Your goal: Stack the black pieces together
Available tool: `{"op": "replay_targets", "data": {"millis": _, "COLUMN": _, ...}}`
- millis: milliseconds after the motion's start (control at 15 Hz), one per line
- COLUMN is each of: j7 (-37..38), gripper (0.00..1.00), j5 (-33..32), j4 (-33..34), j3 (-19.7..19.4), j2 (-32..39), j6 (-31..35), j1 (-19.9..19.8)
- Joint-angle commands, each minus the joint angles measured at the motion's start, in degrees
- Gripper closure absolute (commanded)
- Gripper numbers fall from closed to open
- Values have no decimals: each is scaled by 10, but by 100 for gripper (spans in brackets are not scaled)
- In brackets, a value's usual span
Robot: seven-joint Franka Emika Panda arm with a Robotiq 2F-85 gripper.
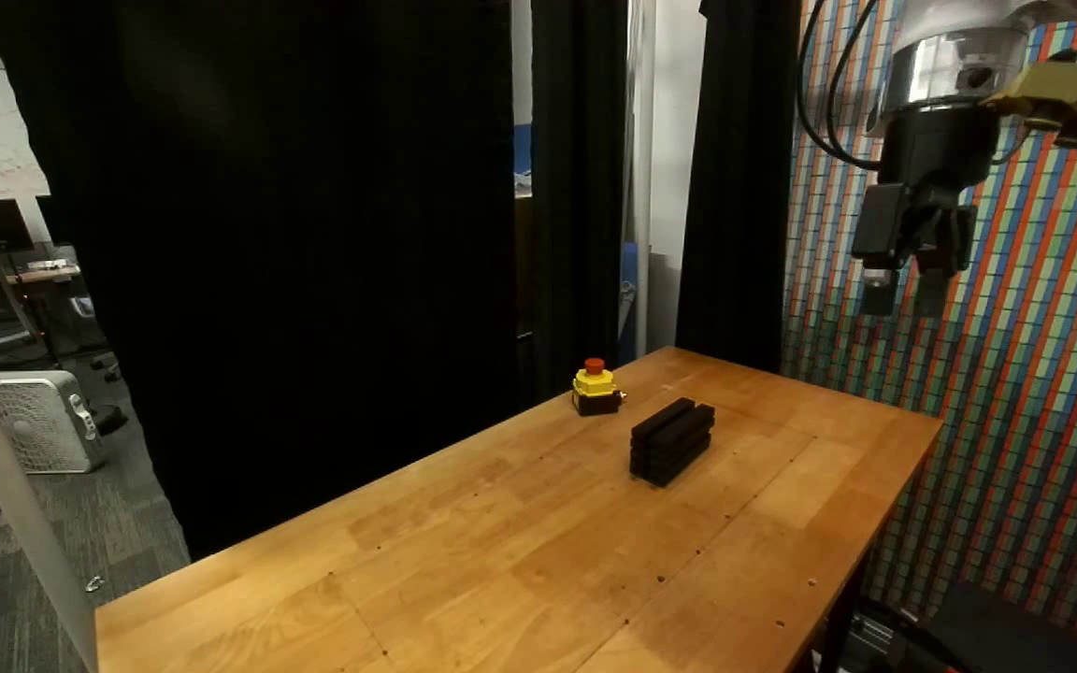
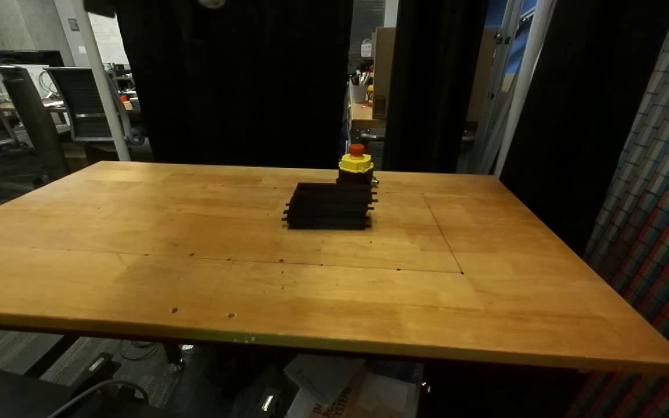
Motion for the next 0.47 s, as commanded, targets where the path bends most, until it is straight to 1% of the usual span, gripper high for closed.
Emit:
{"op": "replay_targets", "data": {"millis": 0, "j7": 21, "gripper": 0, "j5": -2, "j4": -8, "j3": -3, "j2": -13, "j6": 4, "j1": 6}}
{"op": "replay_targets", "data": {"millis": 133, "j7": 34, "gripper": 0, "j5": -1, "j4": -19, "j3": -2, "j2": -30, "j6": 7, "j1": 4}}
{"op": "replay_targets", "data": {"millis": 400, "j7": 39, "gripper": 0, "j5": -1, "j4": -25, "j3": -1, "j2": -34, "j6": 13, "j1": 3}}
